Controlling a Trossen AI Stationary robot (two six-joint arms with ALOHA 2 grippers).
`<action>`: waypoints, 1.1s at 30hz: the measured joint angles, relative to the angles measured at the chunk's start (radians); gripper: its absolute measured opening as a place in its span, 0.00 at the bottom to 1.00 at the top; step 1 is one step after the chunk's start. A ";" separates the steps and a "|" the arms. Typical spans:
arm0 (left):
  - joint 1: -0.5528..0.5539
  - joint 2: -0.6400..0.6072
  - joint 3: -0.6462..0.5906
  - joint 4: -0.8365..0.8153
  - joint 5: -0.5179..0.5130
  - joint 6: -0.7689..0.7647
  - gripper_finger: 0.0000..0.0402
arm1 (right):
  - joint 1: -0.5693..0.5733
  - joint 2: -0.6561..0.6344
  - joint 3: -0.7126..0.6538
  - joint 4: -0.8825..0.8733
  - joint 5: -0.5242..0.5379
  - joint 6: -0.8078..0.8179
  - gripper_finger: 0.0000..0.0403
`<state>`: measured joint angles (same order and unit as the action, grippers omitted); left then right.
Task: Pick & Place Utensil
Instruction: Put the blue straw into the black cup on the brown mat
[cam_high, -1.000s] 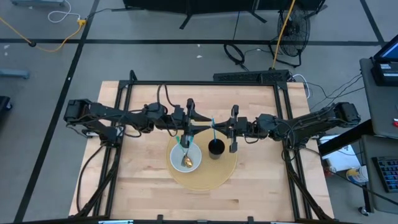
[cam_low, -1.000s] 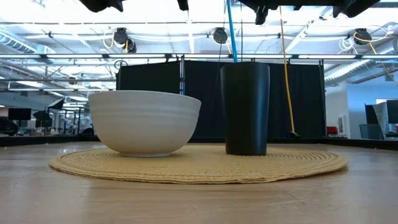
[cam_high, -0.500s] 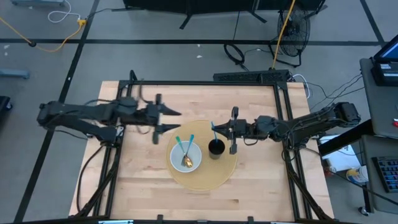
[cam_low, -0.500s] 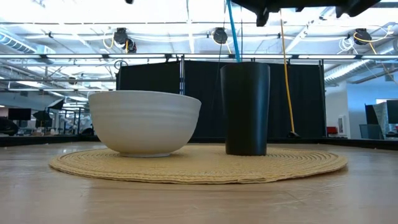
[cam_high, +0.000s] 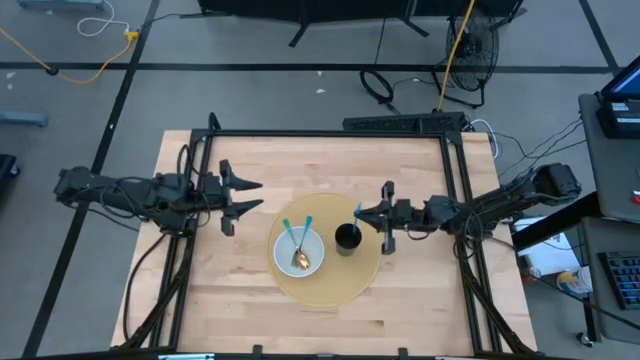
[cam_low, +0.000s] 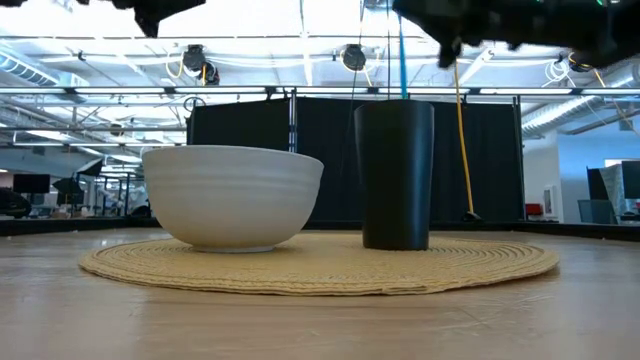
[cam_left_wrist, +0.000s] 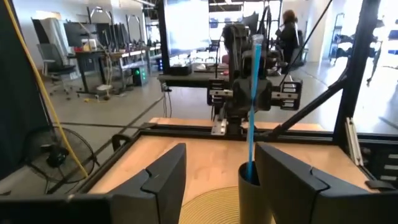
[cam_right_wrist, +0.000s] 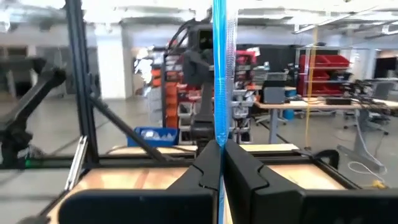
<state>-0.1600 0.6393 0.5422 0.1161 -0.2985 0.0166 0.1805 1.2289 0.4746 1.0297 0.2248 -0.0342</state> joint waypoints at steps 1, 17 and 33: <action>0.000 -0.006 -0.019 0.018 0.000 -0.001 0.48 | 0.005 -0.001 -0.032 0.040 0.016 0.014 0.00; 0.003 -0.018 -0.151 0.128 -0.037 -0.053 0.48 | 0.046 0.005 -0.172 0.255 0.067 0.058 0.00; 0.003 -0.018 -0.151 0.112 -0.044 -0.052 0.48 | 0.034 0.269 -0.060 0.305 0.060 0.089 0.00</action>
<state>-0.1566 0.6212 0.3916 0.2279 -0.3428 -0.0357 0.2150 1.4980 0.4141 1.3344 0.2849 0.0548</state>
